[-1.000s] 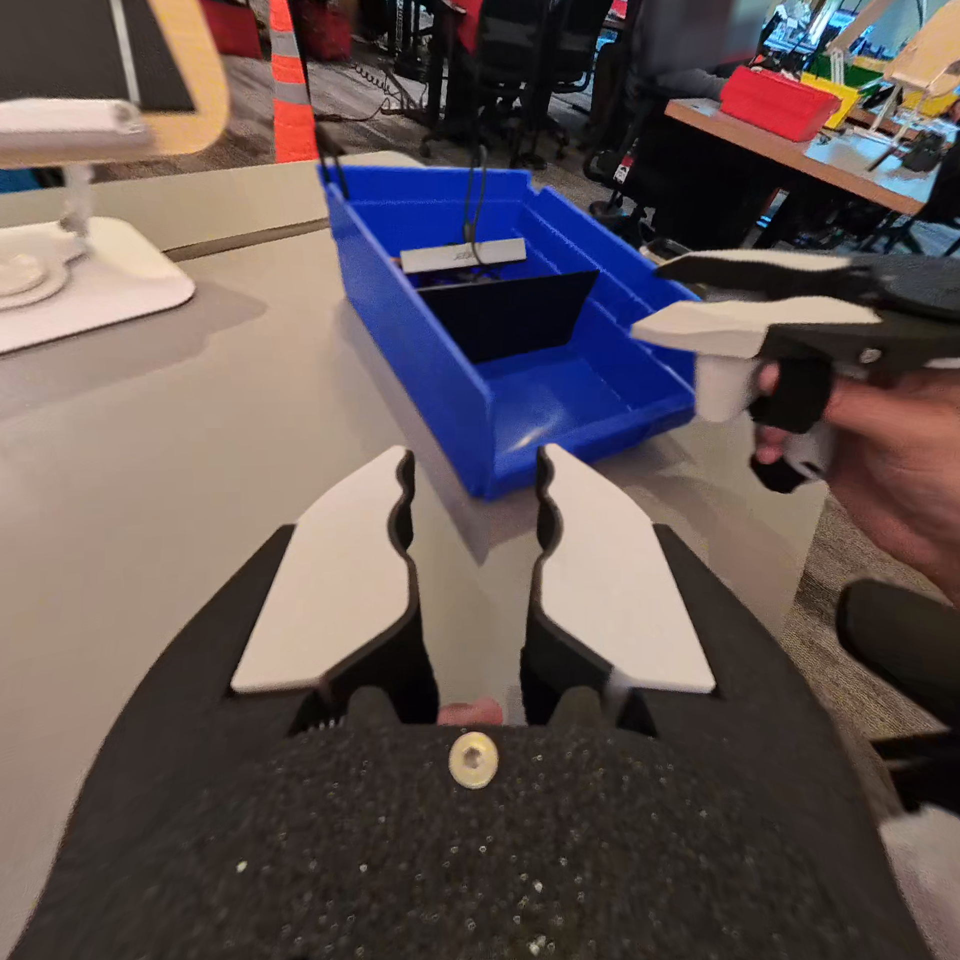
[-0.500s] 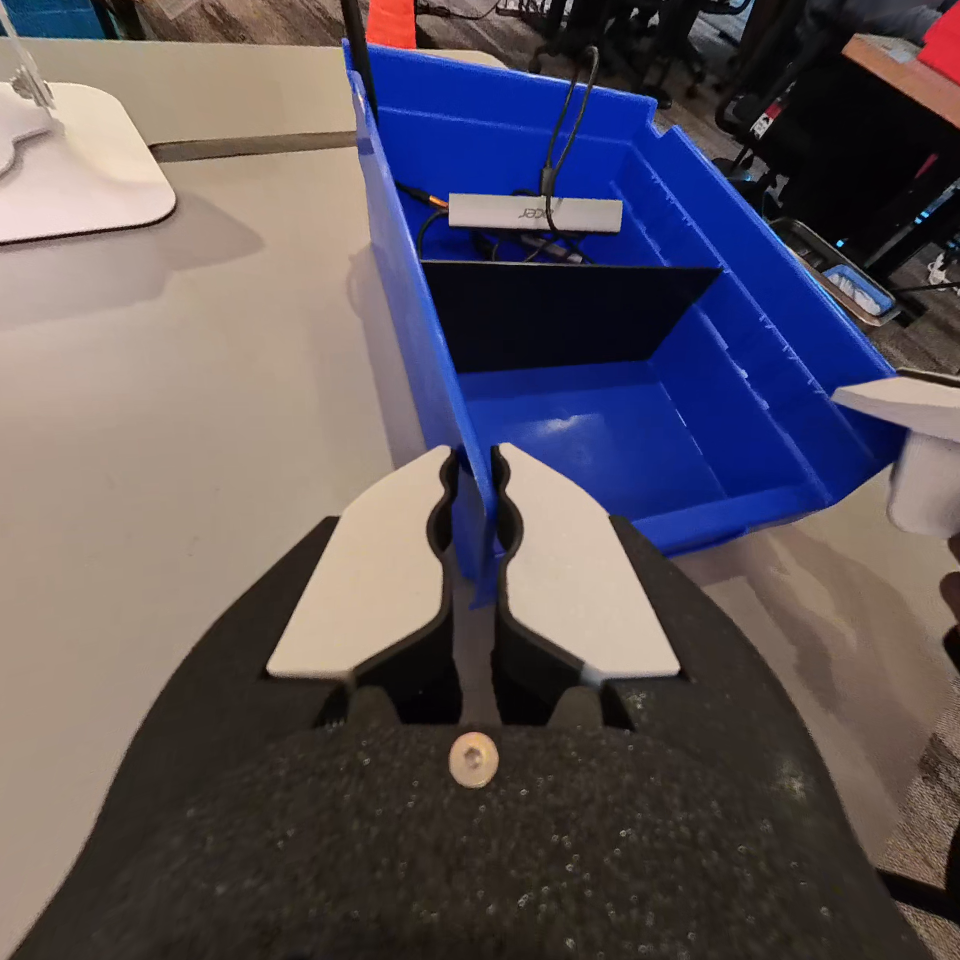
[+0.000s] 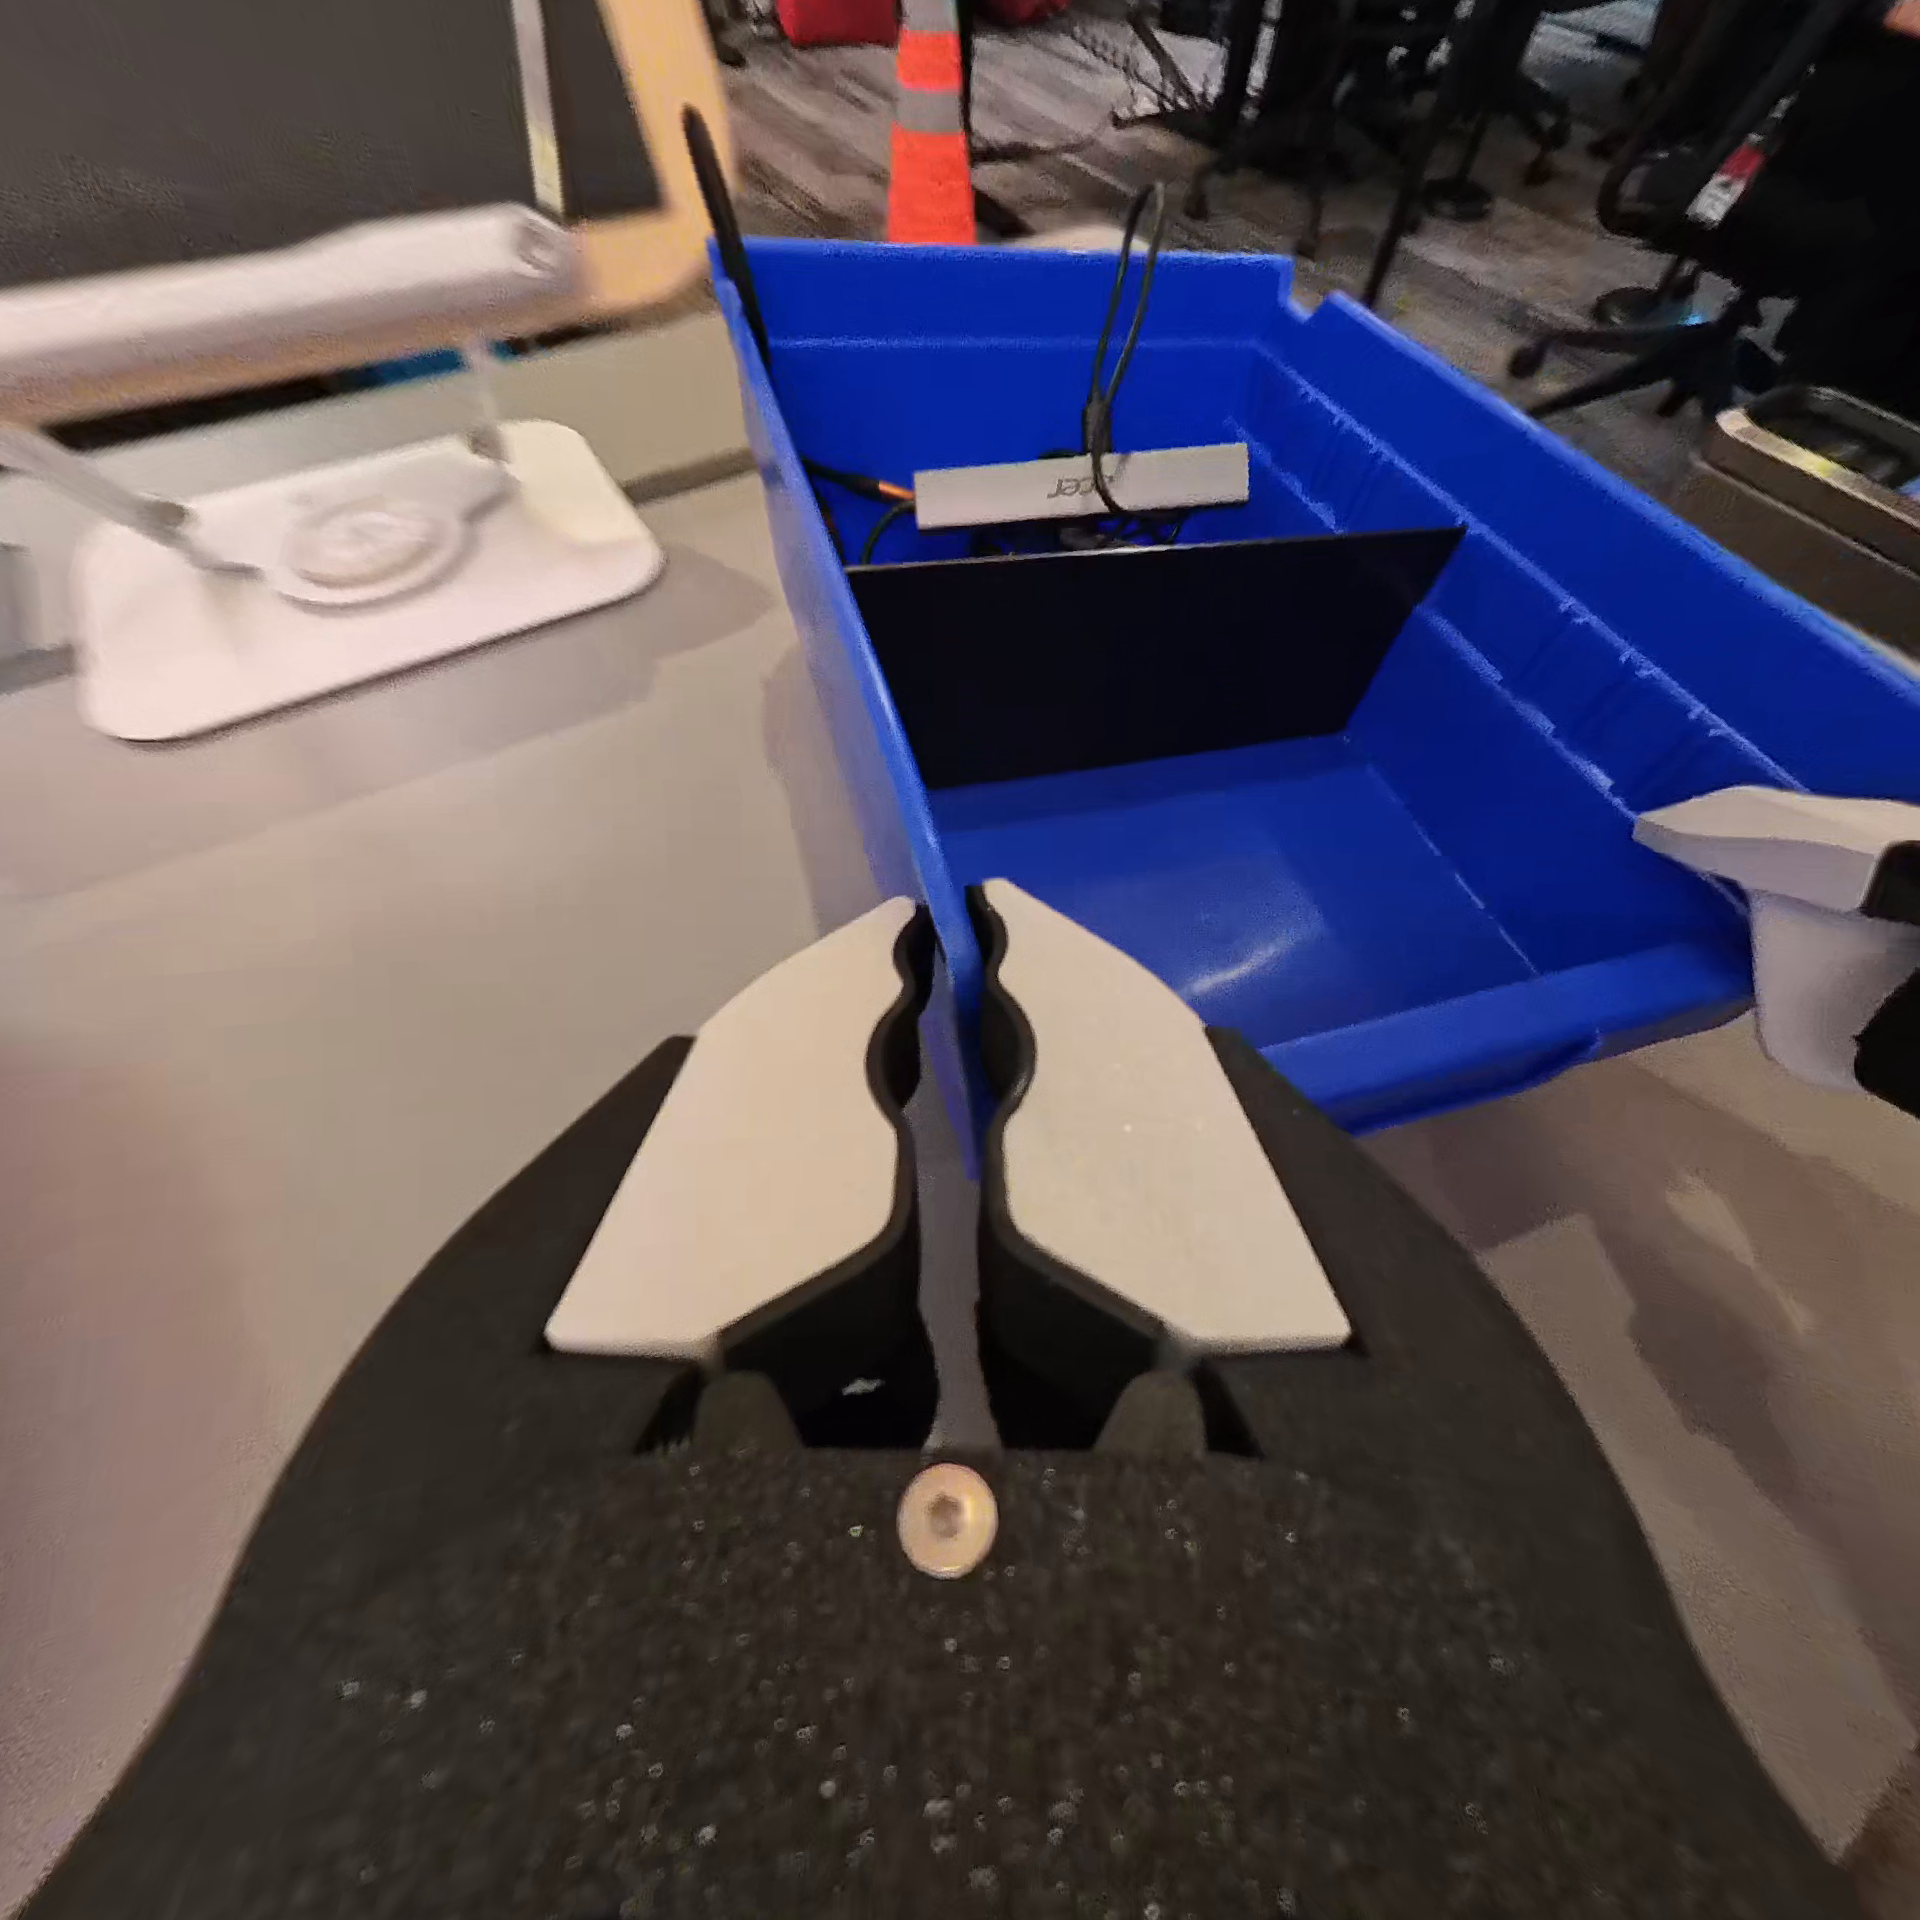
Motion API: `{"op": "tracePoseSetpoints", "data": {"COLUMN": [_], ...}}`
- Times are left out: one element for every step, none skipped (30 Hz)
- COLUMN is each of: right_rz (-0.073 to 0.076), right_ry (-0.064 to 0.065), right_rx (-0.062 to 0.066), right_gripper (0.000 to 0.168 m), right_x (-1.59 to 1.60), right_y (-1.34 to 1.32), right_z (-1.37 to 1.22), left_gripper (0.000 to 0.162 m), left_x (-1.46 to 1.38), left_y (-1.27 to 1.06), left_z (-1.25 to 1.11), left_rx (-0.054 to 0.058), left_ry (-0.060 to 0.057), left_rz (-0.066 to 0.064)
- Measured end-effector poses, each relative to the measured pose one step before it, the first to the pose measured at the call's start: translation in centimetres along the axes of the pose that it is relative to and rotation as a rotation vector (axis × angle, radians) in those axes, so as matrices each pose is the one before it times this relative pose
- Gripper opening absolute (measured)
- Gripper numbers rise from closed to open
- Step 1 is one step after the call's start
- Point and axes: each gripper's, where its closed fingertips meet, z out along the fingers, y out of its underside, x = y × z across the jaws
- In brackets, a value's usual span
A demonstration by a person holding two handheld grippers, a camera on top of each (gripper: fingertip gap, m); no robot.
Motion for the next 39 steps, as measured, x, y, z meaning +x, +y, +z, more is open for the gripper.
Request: {"op": "tracePoseSetpoints", "data": {"right_rz": [-0.0173, -0.0230, -0.0219, -0.0168, -0.0156, -0.0160, -0.0131, -0.0111, -0.0114, -0.0111, -0.0106, -0.0129, -0.0219, -0.0270, -0.0289, -0.0246, -0.0179, -0.0044, -0.0006, 0.0008, 0.0071, 0.0024, -0.0134, -0.0233, -0.0277, -0.0276, -0.0264, -0.0295, -0.0312, -0.0323, -0.0297, -0.0235, -0.0165, -0.0103, -0.0036, 0.0037, 0.0109, 0.0199, 0.0288], "right_ry": [-0.0132, -0.0156, -0.0218, -0.0272, -0.0298, -0.0291, -0.0288, -0.0255, -0.0179, -0.0126, -0.0098, -0.0063, 0.0055, 0.0131, 0.0154, 0.0117, 0.0068, 0.0070, -0.0092, -0.0283, -0.0221, -0.0056, 0.0038, 0.0081, 0.0126, 0.0103, 0.0126, 0.0085, 0.0031, -0.0044, -0.0130, -0.0194, -0.0261, -0.0362, -0.0502, -0.0614, -0.0690, -0.0788, -0.0806], "right_rx": [0.0075, 0.0063, 0.0034, 0.0037, -0.0009, -0.0097, -0.0128, -0.0144, -0.0168, -0.0188, -0.0183, -0.0161, 0.0006, -0.0025, -0.0051, -0.0079, -0.0060, -0.0109, -0.0126, 0.0120, -0.0011, -0.0019, 0.0131, 0.0243, 0.0289, 0.0313, 0.0280, 0.0221, 0.0161, 0.0179, 0.0206, 0.0198, 0.0168, 0.0112, 0.0059, 0.0017, 0.0005, -0.0004, -0.0026], "right_gripper": [0.007, 0.006, 0.005, 0.005, 0.005, 0.005, 0.005, 0.005, 0.004, 0.004, 0.004, 0.005, 0.005, 0.005, 0.005, 0.005, 0.005, 0.005, 0.005, 0.006, 0.008, 0.012, 0.018, 0.021, 0.022, 0.025, 0.024, 0.024, 0.026, 0.026, 0.026, 0.026, 0.026, 0.026, 0.025, 0.025, 0.025, 0.025, 0.026], "right_x": [-1.686, -1.829, -1.894, -1.896, -1.823, -1.702, -1.525, -1.306, -1.050, -0.830, -0.642, -0.494, -0.312, -0.200, -0.064, 0.049, 0.141, 0.288, 0.129, -0.097, -0.057, 0.126, 0.226, 0.267, 0.281, 0.180, 0.115, -0.030, -0.216, -0.435, -0.692, -0.892, -1.091, -1.357, -1.669, -1.946, -2.138, -2.349, -2.376], "right_y": [0.084, 0.072, 0.053, -0.014, 0.035, 0.133, 0.154, 0.179, 0.186, 0.206, 0.171, 0.127, -0.077, -0.104, -0.044, 0.087, 0.177, 0.327, 0.379, -0.035, 0.021, -0.110, -0.419, -0.675, -0.827, -0.953, -0.966, -0.939, -0.882, -0.894, -0.906, -0.846, -0.759, -0.633, -0.524, -0.416, -0.331, -0.218, -0.076], "right_z": [-0.067, 0.031, 0.130, 0.215, 0.340, 0.509, 0.628, 0.721, 0.742, 0.761, 0.678, 0.544, 0.356, 0.167, 0.095, 0.116, 0.147, 0.179, 0.190, 0.007, -0.129, -0.228, -0.402, -0.579, -0.641, -0.577, -0.468, -0.341, -0.225, -0.120, -0.019, 0.093, 0.188, 0.307, 0.405, 0.501, 0.577, 0.661, 0.762], "left_gripper": [0.006, 0.006, 0.006, 0.006, 0.006, 0.006, 0.006, 0.006, 0.006, 0.006, 0.006, 0.006, 0.006, 0.006, 0.006, 0.006, 0.008, 0.010, 0.015, 0.020, 0.024, 0.024, 0.024, 0.024, 0.025, 0.026, 0.029, 0.035, 0.040, 0.041, 0.042, 0.043, 0.044, 0.045, 0.048, 0.049, 0.049, 0.047, 0.045], "left_x": [-1.301, -1.448, -1.538, -1.559, -1.537, -1.470, -1.358, -1.243, -1.073, -0.895, -0.732, -0.604, -0.468, -0.308, -0.107, 0.101, 0.290, 0.481, 0.587, 0.506, 0.259, -0.120, -0.519, -1.024, -1.683, -2.396, -2.988, -3.381, -3.483, -3.239, -2.551, -1.773, -1.109, -0.531, -0.123, 0.143, 0.201, 0.058, -0.039], "left_y": [-0.149, -0.008, 0.159, 0.345, 0.476, 0.524, 0.552, 0.593, 0.608, 0.621, 0.623, 0.675, 0.698, 0.640, 0.633, 0.613, 0.637, 0.698, 0.582, 0.132, -0.227, -0.442, -0.611, -0.772, -0.794, -0.602, -0.298, 0.014, 0.229, 0.321, 0.288, 0.266, 0.342, 0.340, 0.189, 0.013, -0.034, 0.119, 0.292], "left_z": [-1.430, -1.453, -1.392, -1.242, -1.041, -0.847, -0.620, -0.364, -0.140, 0.050, 0.166, 0.260, 0.283, 0.253, 0.172, 0.060, -0.035, -0.143, -0.376, -0.779, -1.126, -1.372, -1.554, -1.669, -1.698, -1.557, -1.295, -0.955, -0.598, -0.217, 0.131, 0.448, 0.671, 0.832, 0.884, 0.864, 0.882, 0.864, 0.851], "left_rx": [0.0126, 0.0128, 0.0088, 0.0013, -0.0030, -0.0040, -0.0045, -0.0063, -0.0063, -0.0078, -0.0104, -0.0139, -0.0137, -0.0105, -0.0144, -0.0174, -0.0209, -0.0260, -0.0216, 0.0074, 0.0265, 0.0315, 0.0331, 0.0347, 0.0307, 0.0157, -0.0037, -0.0179, -0.0199, -0.0136, -0.0047, -0.0005, -0.0064, -0.0099, -0.0076, 0.0004, 0.0055, -0.0034, -0.0142], "left_ry": [-0.0364, -0.0373, -0.0354, -0.0338, -0.0309, -0.0275, -0.0282, -0.0291, -0.0246, -0.0160, -0.0076, -0.0031, -0.0001, 0.0041, 0.0115, 0.0204, 0.0313, 0.0445, 0.0549, 0.0536, 0.0420, 0.0239, 0.0106, -0.0053, -0.0280, -0.0509, -0.0676, -0.0768, -0.0782, -0.0670, -0.0394, -0.0125, 0.0081, 0.0291, 0.0404, 0.0431, 0.0361, 0.0209, 0.0057], "left_rz": [0.0159, 0.0109, 0.0053, 0.0016, -0.0053, -0.0098, -0.0062, -0.0020, -0.0041, -0.0095, -0.0131, -0.0132, -0.0126, -0.0123, -0.0142, -0.0173, -0.0155, -0.0109, -0.0119, -0.0131, -0.0069, -0.0016, -0.0014, -0.0053, -0.0083, -0.0071, -0.0067, -0.0090, -0.0111, -0.0104, -0.0072, -0.0050, -0.0061, -0.0139, -0.0219, -0.0179, -0.0140, -0.0079, 0.0048]}}
